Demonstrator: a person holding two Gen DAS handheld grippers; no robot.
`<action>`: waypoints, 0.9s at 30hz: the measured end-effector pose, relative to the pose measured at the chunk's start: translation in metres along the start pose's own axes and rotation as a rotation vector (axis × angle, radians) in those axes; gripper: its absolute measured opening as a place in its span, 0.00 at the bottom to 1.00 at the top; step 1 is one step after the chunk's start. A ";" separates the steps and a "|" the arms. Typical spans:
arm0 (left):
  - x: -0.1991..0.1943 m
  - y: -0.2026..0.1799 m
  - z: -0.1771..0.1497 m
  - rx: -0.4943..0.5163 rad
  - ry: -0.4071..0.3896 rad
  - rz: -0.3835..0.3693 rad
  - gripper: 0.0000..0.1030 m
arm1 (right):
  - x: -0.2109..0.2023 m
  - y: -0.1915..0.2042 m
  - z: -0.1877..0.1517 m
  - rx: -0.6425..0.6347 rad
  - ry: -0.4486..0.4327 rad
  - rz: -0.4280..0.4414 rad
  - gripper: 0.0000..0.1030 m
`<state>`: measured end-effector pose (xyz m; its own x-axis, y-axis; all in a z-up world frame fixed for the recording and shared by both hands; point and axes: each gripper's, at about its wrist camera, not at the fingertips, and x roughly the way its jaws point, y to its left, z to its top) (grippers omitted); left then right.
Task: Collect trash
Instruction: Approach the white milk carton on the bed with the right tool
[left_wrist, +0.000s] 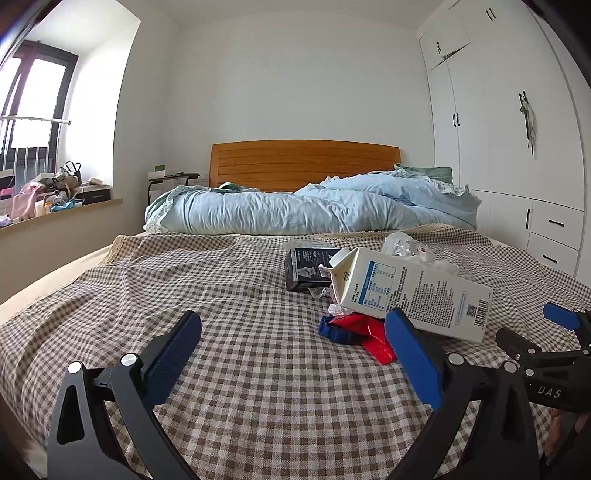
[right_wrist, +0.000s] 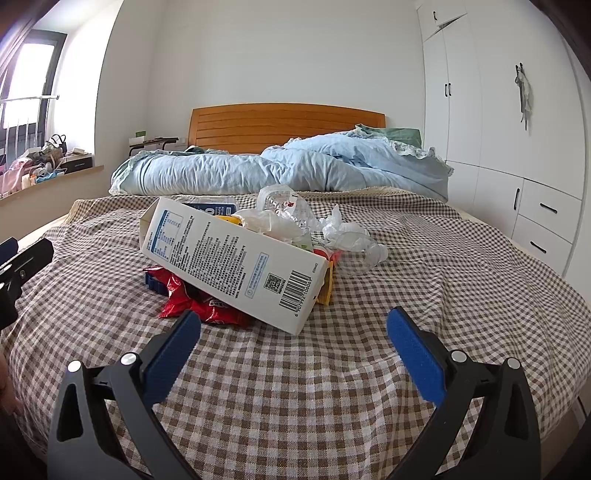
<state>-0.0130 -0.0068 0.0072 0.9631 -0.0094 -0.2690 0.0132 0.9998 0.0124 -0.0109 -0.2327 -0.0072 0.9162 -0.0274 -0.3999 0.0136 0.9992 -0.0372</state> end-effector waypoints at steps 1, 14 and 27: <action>0.000 0.000 0.000 0.003 -0.001 0.000 0.93 | 0.000 0.000 0.000 0.000 -0.001 0.000 0.94; -0.006 -0.005 0.000 0.034 -0.003 -0.038 0.93 | -0.003 -0.003 0.001 -0.003 -0.024 -0.005 0.94; -0.002 -0.003 -0.001 0.026 0.012 -0.024 0.93 | -0.003 -0.006 0.003 0.008 -0.062 0.039 0.94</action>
<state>-0.0154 -0.0095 0.0064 0.9592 -0.0326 -0.2807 0.0431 0.9986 0.0313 -0.0126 -0.2387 -0.0032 0.9391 0.0128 -0.3435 -0.0193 0.9997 -0.0157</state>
